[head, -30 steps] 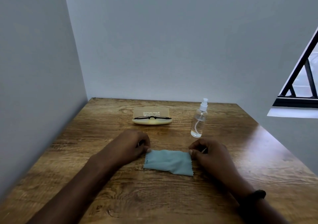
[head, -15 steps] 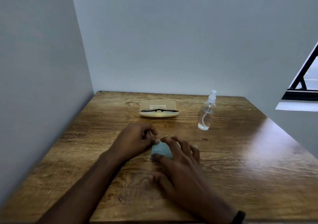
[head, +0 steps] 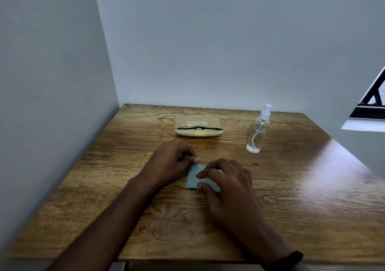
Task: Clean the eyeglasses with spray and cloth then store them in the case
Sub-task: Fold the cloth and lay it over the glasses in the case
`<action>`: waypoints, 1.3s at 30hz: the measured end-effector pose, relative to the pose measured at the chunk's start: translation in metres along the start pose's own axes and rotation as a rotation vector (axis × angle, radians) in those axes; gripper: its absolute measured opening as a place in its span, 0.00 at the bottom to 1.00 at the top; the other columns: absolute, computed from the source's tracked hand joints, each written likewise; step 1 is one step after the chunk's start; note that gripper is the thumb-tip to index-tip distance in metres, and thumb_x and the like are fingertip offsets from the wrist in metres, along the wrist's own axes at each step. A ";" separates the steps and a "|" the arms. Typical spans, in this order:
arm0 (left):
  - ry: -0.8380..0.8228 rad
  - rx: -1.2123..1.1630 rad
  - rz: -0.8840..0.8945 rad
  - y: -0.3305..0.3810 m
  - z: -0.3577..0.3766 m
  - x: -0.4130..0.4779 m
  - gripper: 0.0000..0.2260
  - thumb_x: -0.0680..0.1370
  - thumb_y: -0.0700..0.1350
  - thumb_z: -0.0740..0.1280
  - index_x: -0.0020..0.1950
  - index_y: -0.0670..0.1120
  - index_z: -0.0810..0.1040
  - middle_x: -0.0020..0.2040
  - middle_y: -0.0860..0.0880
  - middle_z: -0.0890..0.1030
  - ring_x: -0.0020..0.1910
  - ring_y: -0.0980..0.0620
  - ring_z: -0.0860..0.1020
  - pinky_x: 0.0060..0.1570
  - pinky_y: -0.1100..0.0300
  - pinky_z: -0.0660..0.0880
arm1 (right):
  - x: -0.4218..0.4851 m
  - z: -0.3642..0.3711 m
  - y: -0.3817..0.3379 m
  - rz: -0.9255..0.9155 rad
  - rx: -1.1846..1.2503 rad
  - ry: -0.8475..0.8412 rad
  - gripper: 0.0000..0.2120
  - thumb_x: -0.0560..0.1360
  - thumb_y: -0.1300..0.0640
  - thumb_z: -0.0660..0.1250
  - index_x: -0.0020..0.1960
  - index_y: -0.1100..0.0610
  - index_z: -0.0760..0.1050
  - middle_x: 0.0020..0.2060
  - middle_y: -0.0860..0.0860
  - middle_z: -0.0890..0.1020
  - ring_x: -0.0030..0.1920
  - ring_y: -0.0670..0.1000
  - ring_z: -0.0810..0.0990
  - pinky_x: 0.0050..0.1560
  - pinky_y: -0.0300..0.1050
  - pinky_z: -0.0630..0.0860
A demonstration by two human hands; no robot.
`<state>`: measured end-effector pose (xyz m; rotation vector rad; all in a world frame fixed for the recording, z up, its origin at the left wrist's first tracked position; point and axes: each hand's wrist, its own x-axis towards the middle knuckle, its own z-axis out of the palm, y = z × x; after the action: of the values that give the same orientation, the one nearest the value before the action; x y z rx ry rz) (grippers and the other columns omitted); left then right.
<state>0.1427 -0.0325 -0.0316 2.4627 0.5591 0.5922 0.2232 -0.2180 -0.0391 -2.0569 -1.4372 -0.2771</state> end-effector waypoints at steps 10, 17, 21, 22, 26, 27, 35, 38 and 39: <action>-0.013 0.156 0.052 -0.002 0.000 0.001 0.04 0.76 0.46 0.73 0.49 0.54 0.83 0.48 0.56 0.77 0.47 0.57 0.76 0.47 0.52 0.79 | 0.017 0.017 -0.035 -0.115 -0.282 -0.102 0.06 0.66 0.51 0.74 0.40 0.51 0.79 0.46 0.50 0.82 0.49 0.52 0.76 0.49 0.52 0.74; -0.014 0.236 0.018 -0.006 0.003 0.001 0.02 0.78 0.50 0.70 0.49 0.54 0.81 0.50 0.56 0.75 0.51 0.53 0.75 0.47 0.53 0.76 | 0.015 0.023 -0.043 -0.104 -0.308 -0.105 0.06 0.67 0.51 0.70 0.42 0.52 0.78 0.45 0.51 0.83 0.48 0.53 0.79 0.52 0.53 0.73; -0.023 0.219 0.002 -0.007 0.004 0.002 0.04 0.78 0.54 0.70 0.48 0.55 0.80 0.49 0.57 0.75 0.50 0.53 0.74 0.48 0.52 0.76 | 0.013 0.023 -0.042 -0.051 -0.236 -0.063 0.04 0.69 0.53 0.67 0.41 0.52 0.78 0.43 0.51 0.84 0.46 0.52 0.80 0.50 0.52 0.73; -0.026 0.220 0.003 -0.006 0.004 0.001 0.04 0.77 0.54 0.70 0.48 0.55 0.80 0.49 0.57 0.75 0.50 0.54 0.74 0.48 0.52 0.76 | 0.013 0.022 -0.041 -0.030 -0.213 -0.053 0.04 0.70 0.53 0.66 0.40 0.52 0.77 0.42 0.50 0.83 0.44 0.52 0.80 0.49 0.52 0.73; -0.048 0.242 0.000 -0.004 0.006 0.000 0.04 0.78 0.54 0.69 0.45 0.58 0.76 0.49 0.58 0.74 0.50 0.54 0.74 0.45 0.54 0.74 | 0.012 0.020 -0.039 0.037 -0.153 -0.009 0.04 0.70 0.55 0.65 0.37 0.52 0.76 0.35 0.48 0.81 0.38 0.51 0.78 0.44 0.51 0.73; -0.048 0.249 -0.003 -0.003 0.007 0.000 0.05 0.79 0.54 0.68 0.44 0.58 0.75 0.48 0.58 0.74 0.50 0.54 0.74 0.44 0.54 0.73 | 0.012 0.019 -0.039 0.050 -0.135 0.004 0.04 0.70 0.55 0.65 0.37 0.51 0.76 0.34 0.47 0.80 0.36 0.50 0.78 0.43 0.50 0.73; -0.109 0.098 -0.113 0.016 -0.012 0.008 0.07 0.79 0.49 0.71 0.40 0.53 0.78 0.39 0.55 0.83 0.40 0.58 0.80 0.39 0.57 0.75 | 0.010 0.003 -0.032 0.237 0.124 0.056 0.07 0.76 0.51 0.66 0.45 0.51 0.81 0.37 0.47 0.85 0.38 0.46 0.82 0.42 0.46 0.79; -0.194 0.143 -0.087 0.027 -0.017 0.016 0.09 0.79 0.47 0.71 0.39 0.52 0.79 0.34 0.55 0.83 0.34 0.65 0.79 0.34 0.65 0.69 | 0.008 0.002 -0.026 0.343 0.222 0.081 0.06 0.76 0.50 0.68 0.47 0.50 0.83 0.41 0.46 0.86 0.42 0.44 0.83 0.42 0.44 0.80; -0.209 0.155 -0.091 0.030 -0.018 0.018 0.09 0.79 0.47 0.72 0.38 0.52 0.79 0.33 0.55 0.83 0.32 0.67 0.79 0.33 0.66 0.68 | 0.007 0.003 -0.024 0.375 0.249 0.085 0.06 0.75 0.51 0.69 0.46 0.50 0.83 0.41 0.45 0.86 0.42 0.44 0.83 0.42 0.43 0.80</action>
<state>0.1565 -0.0394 0.0052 2.5871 0.6488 0.2592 0.2036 -0.2052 -0.0291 -2.0299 -0.9565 -0.0272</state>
